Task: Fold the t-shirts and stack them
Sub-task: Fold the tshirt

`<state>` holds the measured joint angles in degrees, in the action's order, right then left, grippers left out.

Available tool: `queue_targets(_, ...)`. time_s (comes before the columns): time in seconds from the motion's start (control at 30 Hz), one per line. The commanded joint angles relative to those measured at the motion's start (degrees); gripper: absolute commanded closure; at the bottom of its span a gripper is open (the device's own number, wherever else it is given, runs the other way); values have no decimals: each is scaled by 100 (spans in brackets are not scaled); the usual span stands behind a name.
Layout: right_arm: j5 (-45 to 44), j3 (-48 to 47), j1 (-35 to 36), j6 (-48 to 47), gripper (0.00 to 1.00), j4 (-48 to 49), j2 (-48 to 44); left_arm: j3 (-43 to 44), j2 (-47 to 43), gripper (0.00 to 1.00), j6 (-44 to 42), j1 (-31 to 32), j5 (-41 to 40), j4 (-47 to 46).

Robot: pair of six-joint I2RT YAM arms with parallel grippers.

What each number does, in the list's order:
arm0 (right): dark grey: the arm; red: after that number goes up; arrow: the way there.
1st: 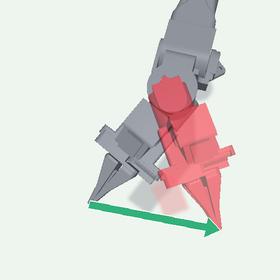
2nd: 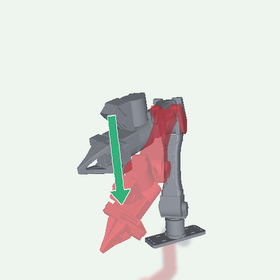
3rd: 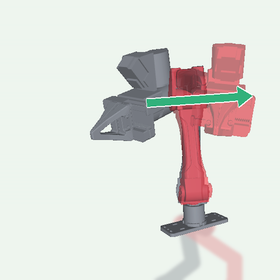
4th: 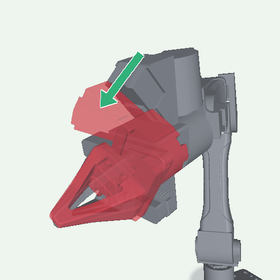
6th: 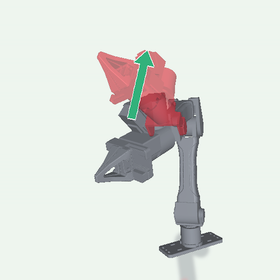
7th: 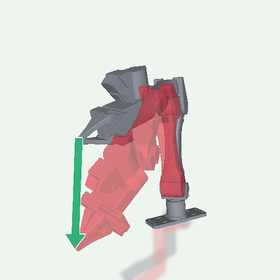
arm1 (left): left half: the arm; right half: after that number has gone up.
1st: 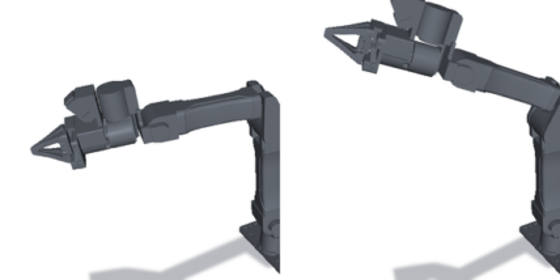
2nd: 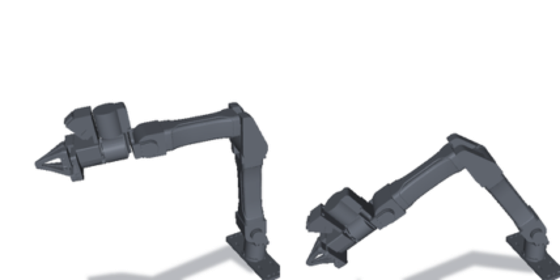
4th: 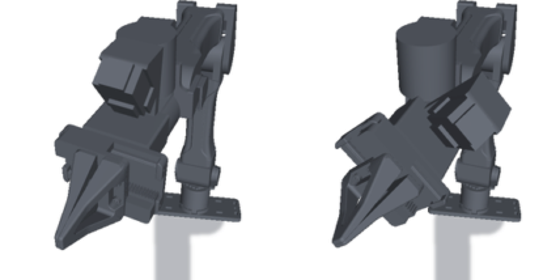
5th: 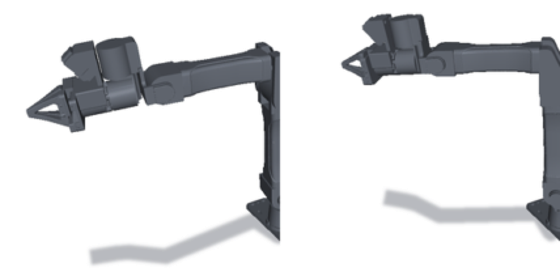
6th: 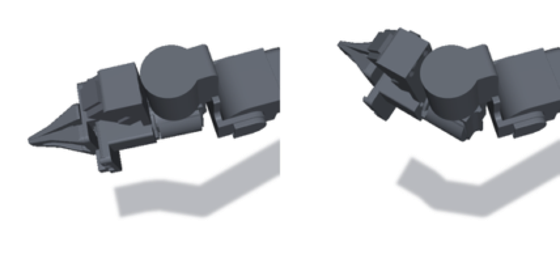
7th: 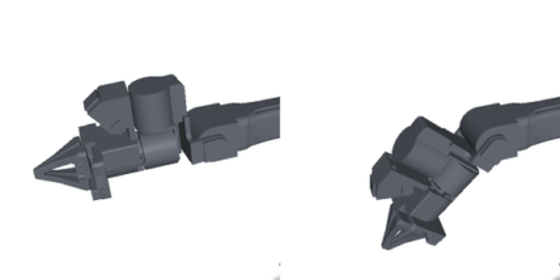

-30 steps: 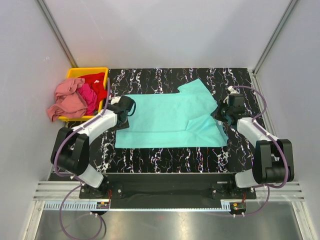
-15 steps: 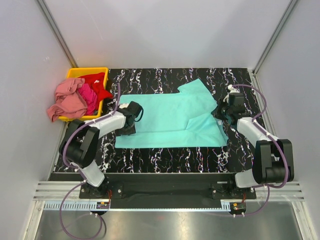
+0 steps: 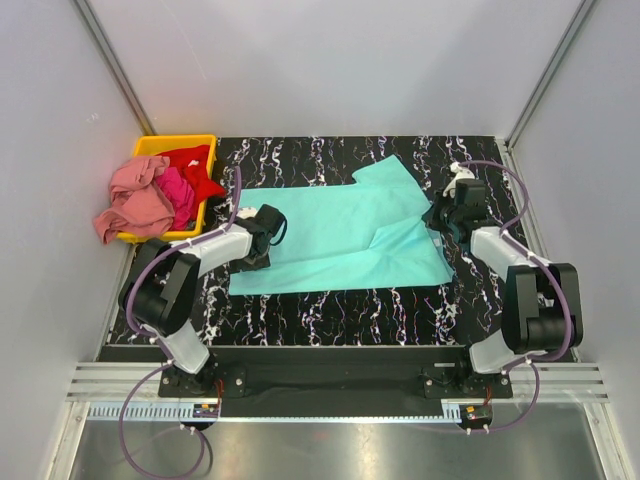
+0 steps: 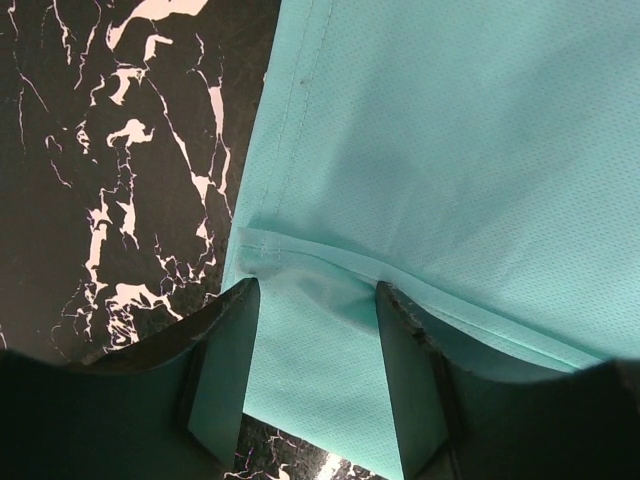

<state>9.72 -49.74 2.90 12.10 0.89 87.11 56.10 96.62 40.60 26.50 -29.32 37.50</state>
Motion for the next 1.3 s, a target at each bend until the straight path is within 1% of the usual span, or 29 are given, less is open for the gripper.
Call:
queue_targets(0.0,-101,-247,18,-278,99,289,78,-64,94,44,97,-31,-276,-49)
queue_targets(0.1,74,-439,27,-445,93,27,350,-29,77,44,97,-31,-276,-15)
queue_targets(0.17,162,-598,27,-506,87,-62,535,6,33,44,97,-31,-293,21)
queue_targets(0.2,145,-755,18,-454,83,-288,570,24,-37,44,106,-31,-302,38)
queue_targets(0.23,-38,-879,27,-367,79,-595,579,50,-73,44,106,-31,-302,56)
queue_targets(0.27,-170,-1219,27,-183,72,-868,579,120,-108,44,106,-31,-302,91)
queue_targets(0.3,-285,-1414,27,-121,69,-1158,588,156,-204,44,106,-22,-276,161)
queue_targets(0.33,-591,-1608,18,-33,64,-1779,562,208,-257,44,115,-22,-250,188)
queue_targets(0.37,-820,-1810,18,98,56,-2141,553,296,-318,43,115,-22,-223,231)
queue_targets(0.4,-961,-2194,18,352,52,-2502,553,340,-441,43,106,-22,-188,301)
queue_targets(0.43,-1406,-2372,18,476,51,-3219,587,393,-503,43,106,-22,-179,328)
queue_targets(0.47,-1568,-2522,9,660,51,-3583,605,480,-565,42,89,-5,-179,363)
queue_targets(0.5,-1717,-2724,1,1080,52,-3935,614,516,-713,41,36,-13,-171,381)
queue_targets(0.53,-1884,-2760,-8,1310,52,-4547,623,577,-802,38,-8,-5,-162,373)
queue_targets(0.6,-1798,-2613,-113,1863,53,-4930,588,587,-1021,38,-139,74,-74,312)
queue_targets(0.63,-1615,-2524,-149,2049,54,-5166,509,569,-1092,38,-175,118,-22,276)
queue_targets(0.7,-1491,-2218,-219,2531,56,-5352,412,464,-1276,38,-219,267,162,93)
queue_targets(0.77,-1385,-1884,-211,2858,57,-5319,219,236,-1382,38,-175,381,286,-75)
queue_targets(0.8,-1306,-1751,-211,2947,57,-5240,132,131,-1435,38,-158,391,487,-328)
queue_targets(0.87,-1174,-1366,-211,3148,57,-4994,-88,-81,-1409,37,-123,391,655,-488)
queue_targets(0.93,-1244,-1127,-228,3237,57,-4721,-185,-151,-1216,37,-87,391,744,-515)
queue_targets(1.03,-1288,-740,-254,3378,59,-4545,-98,-239,-952,37,-78,382,744,-471)
queue_targets(1.17,-1639,-117,-491,3597,61,-4141,-19,-371,-662,35,88,215,699,-357)
queue_targets(1.27,-1973,139,-632,3659,61,-3947,148,-564,-574,35,229,23,630,-401)
